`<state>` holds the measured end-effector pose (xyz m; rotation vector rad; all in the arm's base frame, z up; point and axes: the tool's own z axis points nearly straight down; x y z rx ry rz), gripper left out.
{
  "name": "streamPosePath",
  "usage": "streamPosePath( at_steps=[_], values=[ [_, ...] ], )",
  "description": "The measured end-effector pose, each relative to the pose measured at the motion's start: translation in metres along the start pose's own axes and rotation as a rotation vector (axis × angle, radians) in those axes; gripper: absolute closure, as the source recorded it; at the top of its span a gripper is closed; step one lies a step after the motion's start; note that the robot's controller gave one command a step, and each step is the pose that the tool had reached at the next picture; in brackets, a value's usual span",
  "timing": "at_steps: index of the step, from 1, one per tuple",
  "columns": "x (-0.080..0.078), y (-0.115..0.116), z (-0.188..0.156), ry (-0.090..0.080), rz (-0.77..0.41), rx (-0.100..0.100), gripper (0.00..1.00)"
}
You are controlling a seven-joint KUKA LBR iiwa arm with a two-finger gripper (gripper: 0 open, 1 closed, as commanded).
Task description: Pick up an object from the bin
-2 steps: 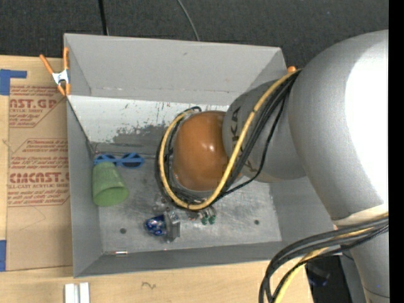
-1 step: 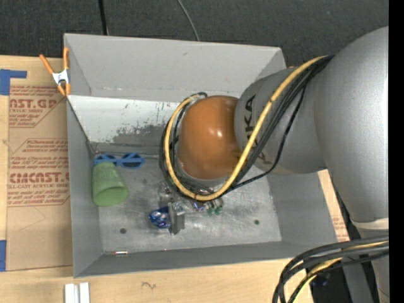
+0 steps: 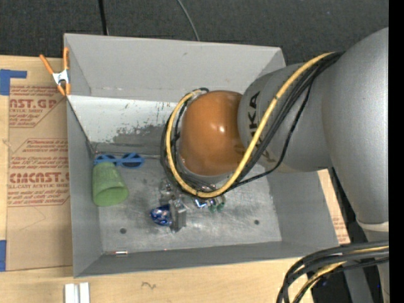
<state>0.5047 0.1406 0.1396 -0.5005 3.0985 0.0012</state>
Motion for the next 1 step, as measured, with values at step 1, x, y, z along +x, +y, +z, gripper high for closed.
streamPosePath(
  at_steps=[1],
  values=[
    [-0.0005,0.0004,-0.0048,0.001,0.000,0.000,1.00]
  ],
)
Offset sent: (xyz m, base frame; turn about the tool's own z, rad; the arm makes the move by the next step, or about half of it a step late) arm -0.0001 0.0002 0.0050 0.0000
